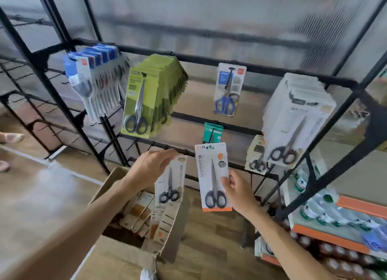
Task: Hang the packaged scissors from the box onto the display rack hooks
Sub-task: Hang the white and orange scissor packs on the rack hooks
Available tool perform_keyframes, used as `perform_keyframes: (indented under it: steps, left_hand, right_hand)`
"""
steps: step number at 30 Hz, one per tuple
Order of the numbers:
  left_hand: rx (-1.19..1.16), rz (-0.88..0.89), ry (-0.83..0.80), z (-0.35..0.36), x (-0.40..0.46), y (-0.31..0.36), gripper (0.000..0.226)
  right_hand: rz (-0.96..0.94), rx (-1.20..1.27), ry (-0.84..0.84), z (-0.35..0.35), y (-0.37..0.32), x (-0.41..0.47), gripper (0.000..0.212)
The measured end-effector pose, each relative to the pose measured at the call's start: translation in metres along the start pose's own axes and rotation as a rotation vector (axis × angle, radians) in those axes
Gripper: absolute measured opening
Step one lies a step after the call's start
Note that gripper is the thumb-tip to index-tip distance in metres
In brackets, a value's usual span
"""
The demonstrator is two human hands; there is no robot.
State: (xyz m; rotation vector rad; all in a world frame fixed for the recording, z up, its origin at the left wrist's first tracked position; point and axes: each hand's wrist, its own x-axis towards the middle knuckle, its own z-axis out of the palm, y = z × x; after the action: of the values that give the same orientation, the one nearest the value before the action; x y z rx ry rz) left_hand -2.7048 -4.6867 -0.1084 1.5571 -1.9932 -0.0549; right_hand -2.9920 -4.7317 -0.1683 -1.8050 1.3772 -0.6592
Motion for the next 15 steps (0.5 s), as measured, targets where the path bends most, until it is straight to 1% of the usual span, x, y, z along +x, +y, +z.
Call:
perform_keyframes:
  steps: [5,9,12,15]
  left_hand:
    - [0.070,-0.114,-0.025,-0.011,-0.041,-0.047,0.018]
    - [0.046,-0.196,-0.093,-0.026,-0.074,-0.094,0.025]
    - [0.043,-0.246,-0.088,-0.040,-0.088,-0.125,0.024]
    - [0.029,-0.253,-0.071,-0.048,-0.094,-0.152,0.023]
  right_hand:
    - [0.015,-0.020,-0.097,0.050,-0.010,0.021,0.016]
    - [0.035,-0.033,-0.184,0.097,-0.023,0.037,0.014]
    - [0.057,-0.055,-0.244,0.135,-0.040,0.051,0.009]
    - [0.108,-0.056,-0.265,0.169,-0.058,0.060,0.011]
